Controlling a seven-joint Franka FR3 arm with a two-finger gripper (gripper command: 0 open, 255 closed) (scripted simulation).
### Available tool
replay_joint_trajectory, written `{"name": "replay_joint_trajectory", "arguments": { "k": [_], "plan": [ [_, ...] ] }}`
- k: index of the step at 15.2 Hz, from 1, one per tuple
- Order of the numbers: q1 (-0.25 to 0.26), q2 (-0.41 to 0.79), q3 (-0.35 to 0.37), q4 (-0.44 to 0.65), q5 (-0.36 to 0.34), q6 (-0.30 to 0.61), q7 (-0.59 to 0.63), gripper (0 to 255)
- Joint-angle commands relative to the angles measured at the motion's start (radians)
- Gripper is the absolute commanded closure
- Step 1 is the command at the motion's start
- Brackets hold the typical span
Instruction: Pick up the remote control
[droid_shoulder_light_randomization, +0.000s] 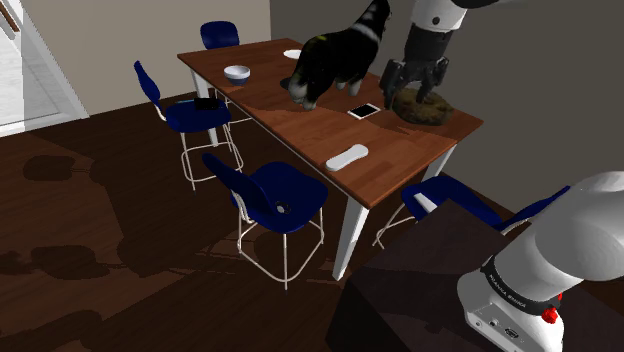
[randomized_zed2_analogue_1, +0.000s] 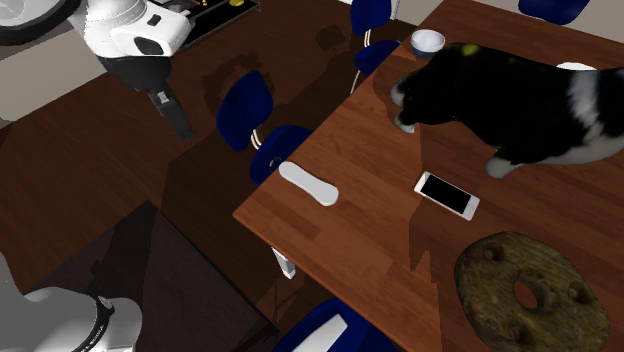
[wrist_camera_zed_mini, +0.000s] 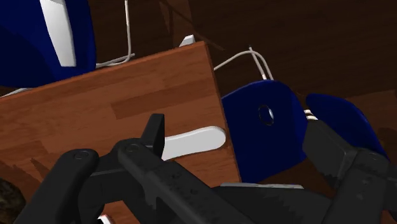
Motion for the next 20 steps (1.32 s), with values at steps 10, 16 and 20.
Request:
{"name": "replay_joint_trajectory", "arguments": {
  "k": [10, 16, 20],
  "plan": [
    [-0.106, 0.381, 0.098, 0.055, -0.029, 0.309, 0.425, 0],
    [-0.143, 0.609, 0.099, 0.148, -0.093, 0.428, 0.657, 0],
    [-0.151, 0.756, 0.073, 0.225, -0.132, 0.487, 0.801, 0]
  ]
}}
